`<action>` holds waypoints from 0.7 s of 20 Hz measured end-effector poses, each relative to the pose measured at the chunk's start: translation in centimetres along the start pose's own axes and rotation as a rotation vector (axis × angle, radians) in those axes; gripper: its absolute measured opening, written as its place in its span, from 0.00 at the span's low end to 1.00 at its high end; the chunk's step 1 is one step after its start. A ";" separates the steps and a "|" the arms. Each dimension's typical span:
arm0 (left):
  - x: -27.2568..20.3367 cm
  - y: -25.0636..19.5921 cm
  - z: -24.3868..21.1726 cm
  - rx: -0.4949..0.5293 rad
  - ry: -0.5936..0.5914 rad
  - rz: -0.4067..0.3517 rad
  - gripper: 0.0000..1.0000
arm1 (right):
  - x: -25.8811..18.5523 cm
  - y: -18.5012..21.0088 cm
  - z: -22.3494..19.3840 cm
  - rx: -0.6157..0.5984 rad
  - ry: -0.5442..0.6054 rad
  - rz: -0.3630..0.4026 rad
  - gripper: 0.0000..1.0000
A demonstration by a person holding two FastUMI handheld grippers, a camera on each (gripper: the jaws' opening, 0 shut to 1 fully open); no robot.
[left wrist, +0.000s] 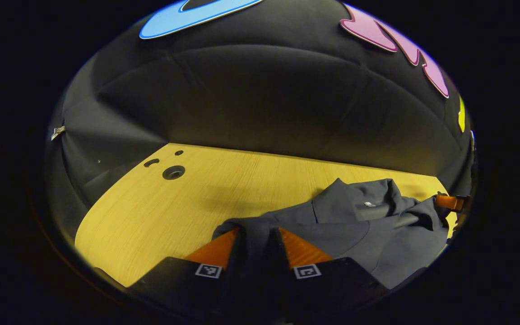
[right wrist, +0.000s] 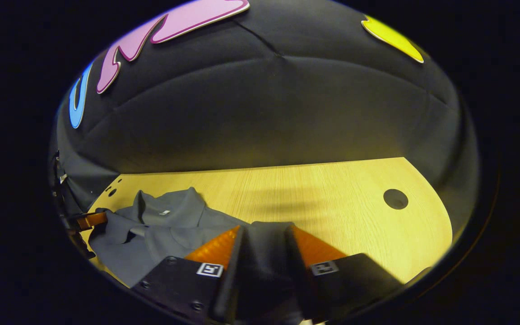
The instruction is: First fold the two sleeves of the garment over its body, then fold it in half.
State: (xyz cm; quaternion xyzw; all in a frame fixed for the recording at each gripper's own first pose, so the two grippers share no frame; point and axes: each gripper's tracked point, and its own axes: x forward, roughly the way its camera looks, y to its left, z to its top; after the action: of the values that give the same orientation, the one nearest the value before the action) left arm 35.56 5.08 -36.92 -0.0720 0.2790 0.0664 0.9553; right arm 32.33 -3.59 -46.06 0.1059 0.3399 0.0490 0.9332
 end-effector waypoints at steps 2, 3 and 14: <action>-0.9 0.2 0.2 -0.013 0.002 0.004 0.63 | -1.1 0.0 0.6 -0.001 -0.008 -0.004 0.65; -1.4 0.2 0.5 -0.023 -0.006 0.002 0.67 | -1.5 0.0 0.8 -0.001 -0.017 -0.006 0.65; -13.1 -0.7 3.3 -0.036 -0.097 -0.053 0.92 | -13.4 2.2 5.7 -0.024 -0.130 -0.019 0.89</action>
State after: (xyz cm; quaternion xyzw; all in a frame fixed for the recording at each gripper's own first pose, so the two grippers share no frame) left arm 26.47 3.82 -26.97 -0.0932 0.2291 0.0494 0.9677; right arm 25.74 -4.58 -32.88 0.0942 0.2790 0.0371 0.9549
